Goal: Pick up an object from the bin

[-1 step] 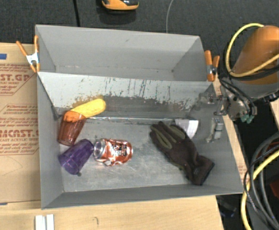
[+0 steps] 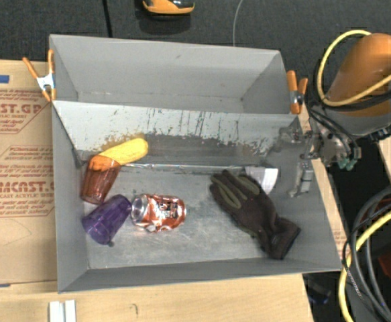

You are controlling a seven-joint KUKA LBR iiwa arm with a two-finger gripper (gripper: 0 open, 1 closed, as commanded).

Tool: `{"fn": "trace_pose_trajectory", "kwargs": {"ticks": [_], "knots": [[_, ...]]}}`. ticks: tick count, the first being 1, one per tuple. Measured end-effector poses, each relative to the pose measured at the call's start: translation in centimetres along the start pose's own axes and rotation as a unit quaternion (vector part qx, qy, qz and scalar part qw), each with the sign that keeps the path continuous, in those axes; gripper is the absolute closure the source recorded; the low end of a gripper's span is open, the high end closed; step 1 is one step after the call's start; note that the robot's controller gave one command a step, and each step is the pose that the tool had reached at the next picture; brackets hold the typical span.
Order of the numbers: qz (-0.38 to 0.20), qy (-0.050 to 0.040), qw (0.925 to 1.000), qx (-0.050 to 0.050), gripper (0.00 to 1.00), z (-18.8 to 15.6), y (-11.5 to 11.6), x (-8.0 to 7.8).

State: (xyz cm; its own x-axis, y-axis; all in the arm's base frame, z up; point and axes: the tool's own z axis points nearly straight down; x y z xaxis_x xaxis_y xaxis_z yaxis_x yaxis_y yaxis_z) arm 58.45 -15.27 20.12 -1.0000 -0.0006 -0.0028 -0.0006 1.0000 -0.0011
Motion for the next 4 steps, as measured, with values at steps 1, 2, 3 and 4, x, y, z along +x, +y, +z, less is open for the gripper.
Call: {"fn": "trace_pose_trajectory", "kwargs": {"ticks": [1,2,3,4], "knots": [[0.068,-0.0004,0.9977,-0.001,0.00,7.1,1.1,2.4],[0.082,0.0004,0.9966,-0.001,0.00,8.2,2.1,2.2],[0.156,-0.0044,0.9877,-0.001,0.00,8.3,2.7,3.8],[0.117,0.0117,0.9930,-0.002,0.00,12.8,4.2,5.2]]}}
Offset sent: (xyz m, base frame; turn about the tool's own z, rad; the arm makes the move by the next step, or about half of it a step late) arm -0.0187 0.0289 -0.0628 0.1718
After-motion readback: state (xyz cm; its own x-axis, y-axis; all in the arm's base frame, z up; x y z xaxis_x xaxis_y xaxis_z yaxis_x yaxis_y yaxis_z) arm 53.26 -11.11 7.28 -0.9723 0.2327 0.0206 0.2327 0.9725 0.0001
